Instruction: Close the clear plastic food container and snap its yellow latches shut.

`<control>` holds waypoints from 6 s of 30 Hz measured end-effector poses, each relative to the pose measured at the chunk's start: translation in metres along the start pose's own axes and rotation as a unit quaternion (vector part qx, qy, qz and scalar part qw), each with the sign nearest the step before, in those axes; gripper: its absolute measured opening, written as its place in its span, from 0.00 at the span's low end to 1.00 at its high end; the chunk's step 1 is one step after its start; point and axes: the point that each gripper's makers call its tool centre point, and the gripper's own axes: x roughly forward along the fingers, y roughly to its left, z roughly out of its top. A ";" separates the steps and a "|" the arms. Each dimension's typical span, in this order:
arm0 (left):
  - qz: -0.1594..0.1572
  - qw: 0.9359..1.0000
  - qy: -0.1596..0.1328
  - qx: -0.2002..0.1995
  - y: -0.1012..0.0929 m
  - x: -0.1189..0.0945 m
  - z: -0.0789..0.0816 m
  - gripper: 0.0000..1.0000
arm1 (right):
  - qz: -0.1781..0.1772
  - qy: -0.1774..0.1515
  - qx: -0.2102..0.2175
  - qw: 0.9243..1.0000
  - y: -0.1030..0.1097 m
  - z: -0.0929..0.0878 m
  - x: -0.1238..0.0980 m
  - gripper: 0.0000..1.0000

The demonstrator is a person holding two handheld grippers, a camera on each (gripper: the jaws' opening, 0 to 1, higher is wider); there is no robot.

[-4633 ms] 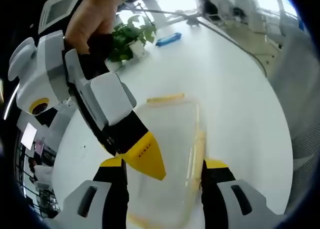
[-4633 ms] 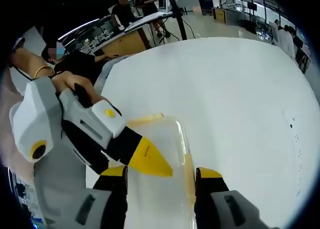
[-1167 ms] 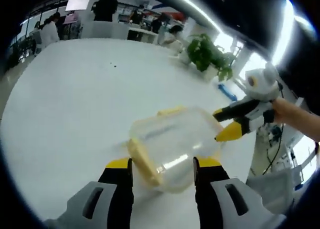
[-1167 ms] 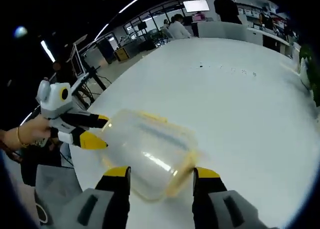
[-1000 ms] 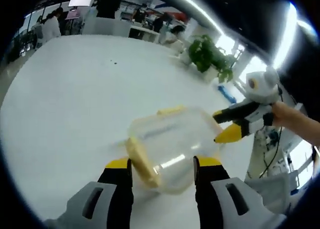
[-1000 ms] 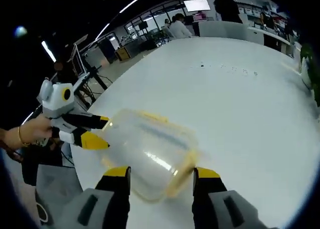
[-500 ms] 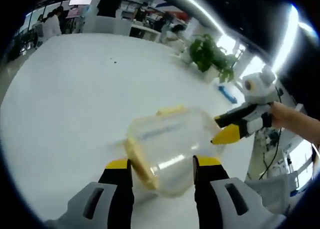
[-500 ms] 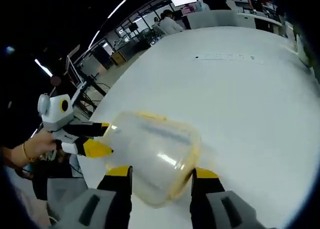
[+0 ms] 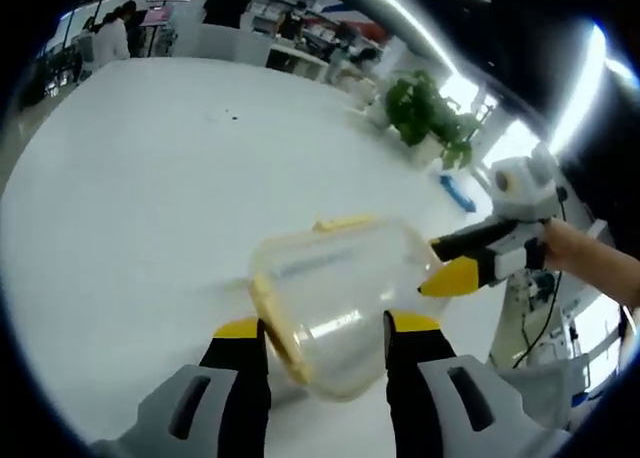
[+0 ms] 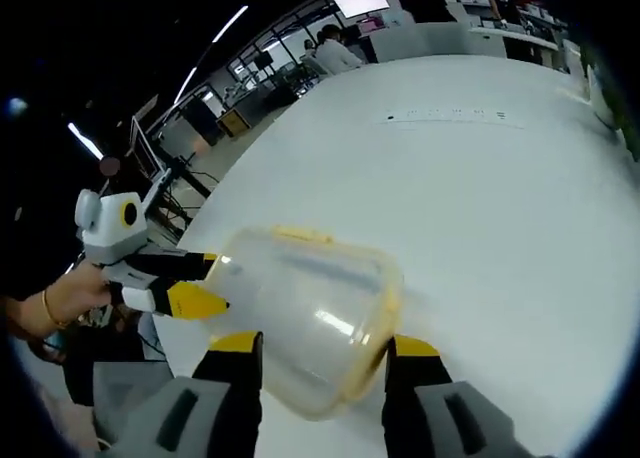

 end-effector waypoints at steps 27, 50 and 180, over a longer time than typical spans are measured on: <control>0.015 0.999 -0.031 -0.003 0.021 0.007 0.023 0.45 | -0.007 -0.032 -0.002 0.999 -0.004 0.023 0.013 0.46; 0.012 0.998 -0.054 0.011 0.050 0.026 0.064 0.46 | -0.001 -0.051 -0.012 0.999 -0.024 0.069 0.033 0.47; 0.046 0.974 -0.200 0.093 0.006 -0.147 0.020 0.78 | -0.050 -0.179 -0.082 0.979 0.030 0.004 -0.092 0.76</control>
